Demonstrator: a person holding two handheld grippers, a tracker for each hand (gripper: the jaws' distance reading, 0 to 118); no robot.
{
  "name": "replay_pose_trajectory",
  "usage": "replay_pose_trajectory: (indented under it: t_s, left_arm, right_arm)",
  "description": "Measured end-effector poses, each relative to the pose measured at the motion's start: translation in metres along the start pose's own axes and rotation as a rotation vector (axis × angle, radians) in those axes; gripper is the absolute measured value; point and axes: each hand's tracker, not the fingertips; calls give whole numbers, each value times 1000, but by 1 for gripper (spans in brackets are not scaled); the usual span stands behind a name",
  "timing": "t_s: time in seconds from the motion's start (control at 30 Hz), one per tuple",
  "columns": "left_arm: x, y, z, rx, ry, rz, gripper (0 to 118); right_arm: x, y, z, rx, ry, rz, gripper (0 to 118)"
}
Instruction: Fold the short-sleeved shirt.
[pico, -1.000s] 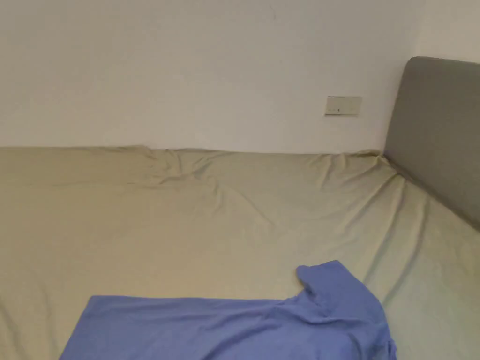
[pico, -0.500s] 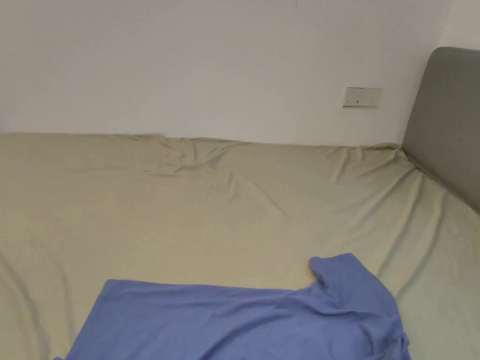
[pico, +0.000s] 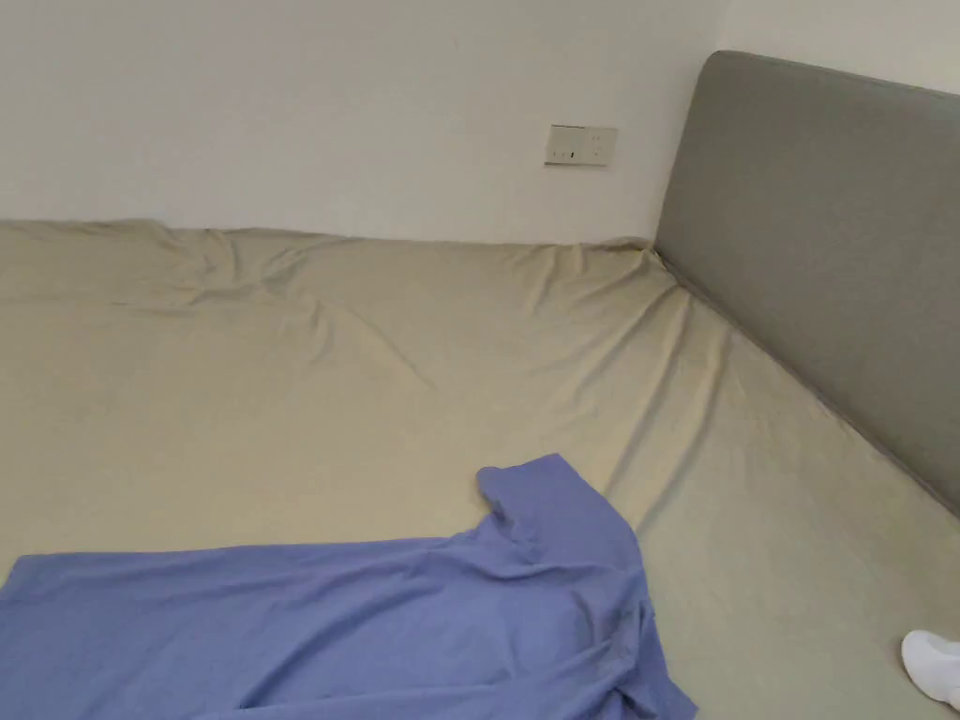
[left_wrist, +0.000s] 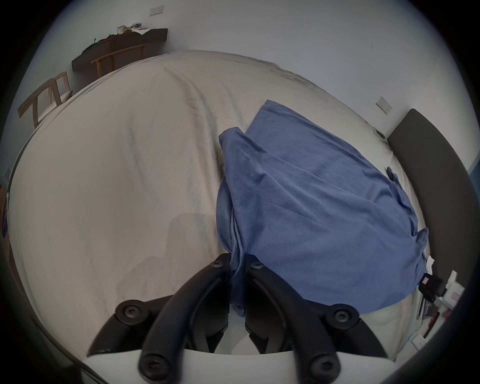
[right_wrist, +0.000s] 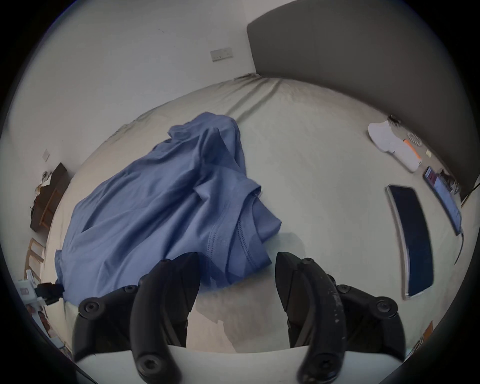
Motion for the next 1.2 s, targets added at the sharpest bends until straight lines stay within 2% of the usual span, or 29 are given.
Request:
replay_pose_trajectory:
  t_s: [0.07,0.1,0.13,0.17,0.2,0.23,0.33,0.4,0.5,0.57,0.77,0.87,1.0,1.13,1.17,1.2]
  left_arm:
    - [-10,2,-8,2,1,1,10]
    - [-13,3,-10,3,-1,6,10]
    - [-15,4,-11,3,-3,12,10]
    - [-16,4,-11,1,-4,18,10]
    - [-11,3,-6,0,-4,22,10]
    - [-9,3,-3,-1,-3,20,10]
    - [-7,8,-1,-4,10,-13,8]
    - [-8,9,10,4,6,-22,8]
    - [-12,10,41,22,-37,-41,8]
    - [-16,8,57,21,-84,-48,8]
    - [-31,-28,107,32,-26,-71,8]
    - [-47,-55,111,-43,-38,21,8]
    - [-54,-93,110,-104,3,22,8]
    - [-61,-108,100,-128,-2,72,8]
    - [-63,-107,96,-124,-4,84,9]
    - [-62,-105,92,-125,5,88,16]
  right_arm:
    - [0,0,-8,-17,33,-11,62]
    - [1,0,-9,-14,40,-10,55]
    - [1,-1,-10,-8,45,-7,42]
    - [1,0,-11,-3,42,-4,12]
    - [2,0,-12,-5,75,-34,10]
    - [0,2,-10,-27,64,-52,10]
    - [-2,4,1,-18,49,-11,10]
    - [-5,8,18,-8,36,62,10]
    - [-5,10,49,25,42,223,10]
    - [-3,8,68,35,22,271,10]
    - [16,-24,102,-9,-33,222,10]
    - [30,-53,103,-70,-13,167,10]
    - [36,-85,98,-129,-76,162,10]
    - [38,-96,91,-143,-68,142,10]
    - [38,-96,90,-126,-71,133,18]
    - [38,-96,89,-121,-106,143,32]
